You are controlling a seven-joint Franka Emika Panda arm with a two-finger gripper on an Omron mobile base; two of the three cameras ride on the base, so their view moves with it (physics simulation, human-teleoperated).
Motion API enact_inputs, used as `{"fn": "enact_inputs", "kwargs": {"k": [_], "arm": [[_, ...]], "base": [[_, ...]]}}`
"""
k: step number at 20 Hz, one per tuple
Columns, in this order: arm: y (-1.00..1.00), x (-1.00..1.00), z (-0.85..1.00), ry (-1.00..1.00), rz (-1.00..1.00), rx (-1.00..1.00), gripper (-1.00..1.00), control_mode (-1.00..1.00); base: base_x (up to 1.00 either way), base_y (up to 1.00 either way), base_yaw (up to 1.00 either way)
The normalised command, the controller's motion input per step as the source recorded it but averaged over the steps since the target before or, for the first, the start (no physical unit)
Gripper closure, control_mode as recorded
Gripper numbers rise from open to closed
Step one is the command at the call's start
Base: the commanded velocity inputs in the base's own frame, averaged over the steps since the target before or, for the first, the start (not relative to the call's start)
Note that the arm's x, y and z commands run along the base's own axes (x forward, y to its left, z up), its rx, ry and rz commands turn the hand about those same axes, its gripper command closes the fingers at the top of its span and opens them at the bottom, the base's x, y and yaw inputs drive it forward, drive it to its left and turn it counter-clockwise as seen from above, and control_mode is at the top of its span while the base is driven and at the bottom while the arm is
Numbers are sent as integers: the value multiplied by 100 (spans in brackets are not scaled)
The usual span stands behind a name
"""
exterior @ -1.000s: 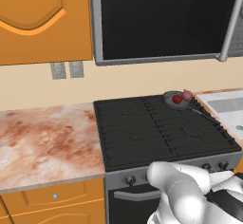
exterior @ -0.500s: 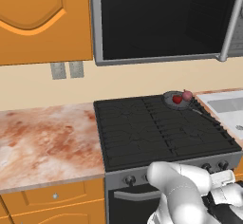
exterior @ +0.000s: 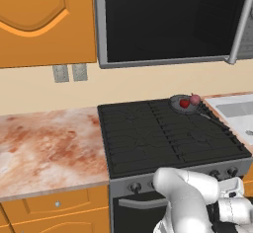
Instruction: Place the pan on the rear right burner on the stove. Then place the tomato and the onion in the pan and turn on the rear right burner.
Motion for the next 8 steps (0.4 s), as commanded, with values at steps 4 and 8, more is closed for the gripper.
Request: {"fn": "enact_inputs", "kwargs": {"k": [4,8], "arm": [[-13,0,0,0,-22,-36,100,-100],[-6,0,0,0,-20,-27,100,-100]], "base": [[0,0,0],[0,0,0]]}}
